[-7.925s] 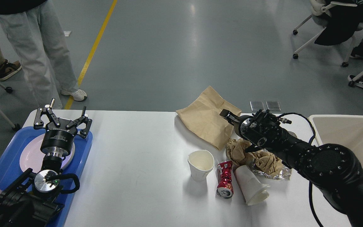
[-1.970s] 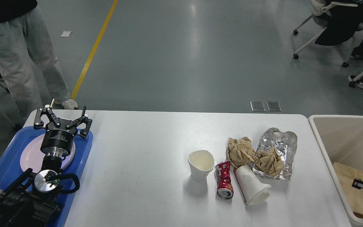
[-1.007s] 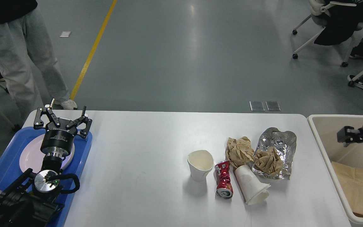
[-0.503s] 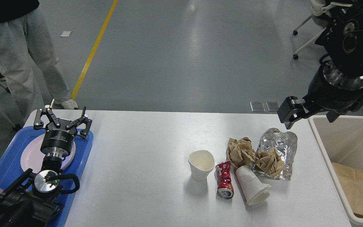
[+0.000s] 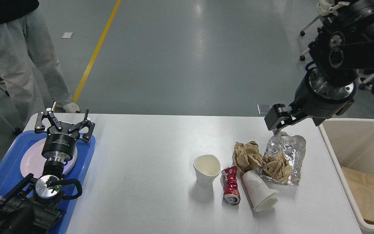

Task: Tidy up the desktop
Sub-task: 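Move the right gripper down to the white paper cup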

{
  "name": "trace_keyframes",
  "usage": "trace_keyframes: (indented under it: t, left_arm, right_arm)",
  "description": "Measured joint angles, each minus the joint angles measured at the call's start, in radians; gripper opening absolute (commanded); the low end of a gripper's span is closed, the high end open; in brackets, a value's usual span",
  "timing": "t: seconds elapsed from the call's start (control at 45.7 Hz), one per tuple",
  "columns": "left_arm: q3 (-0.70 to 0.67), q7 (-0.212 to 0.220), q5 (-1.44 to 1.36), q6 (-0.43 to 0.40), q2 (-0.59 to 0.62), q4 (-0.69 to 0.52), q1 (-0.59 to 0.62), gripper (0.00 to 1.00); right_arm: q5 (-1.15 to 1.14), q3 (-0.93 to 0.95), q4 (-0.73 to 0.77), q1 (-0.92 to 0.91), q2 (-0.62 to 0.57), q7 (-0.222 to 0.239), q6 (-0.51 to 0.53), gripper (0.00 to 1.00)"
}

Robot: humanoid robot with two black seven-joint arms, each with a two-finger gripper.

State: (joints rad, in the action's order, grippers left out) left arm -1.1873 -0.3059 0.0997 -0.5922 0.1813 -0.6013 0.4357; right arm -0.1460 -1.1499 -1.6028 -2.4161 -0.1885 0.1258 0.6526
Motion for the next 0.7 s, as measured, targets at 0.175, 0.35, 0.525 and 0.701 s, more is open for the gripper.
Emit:
trace_keyframes:
  t: [0.175, 0.35, 0.525, 0.701]
  left_arm:
    - [0.0, 0.0, 0.0, 0.0, 0.0, 0.0, 0.0, 0.96]
    - [0.0, 0.001, 0.0, 0.0, 0.0, 0.0, 0.0, 0.96]
    - [0.0, 0.001, 0.0, 0.0, 0.0, 0.0, 0.0, 0.96]
    - [0.0, 0.001, 0.0, 0.0, 0.0, 0.0, 0.0, 0.96]
  right_arm:
    - [-0.003, 0.122, 0.067, 0.129, 0.067, 0.0, -0.069, 1.0]
    - [-0.005, 0.197, 0.243, 0.331, 0.207, 0.004, -0.168, 1.0]
    - [-0.007, 0.186, 0.413, 0.532, 0.275, 0.005, -0.203, 1.0]
    - [-0.044, 0.183, 0.552, 0.702, 0.342, 0.007, -0.243, 1.0]
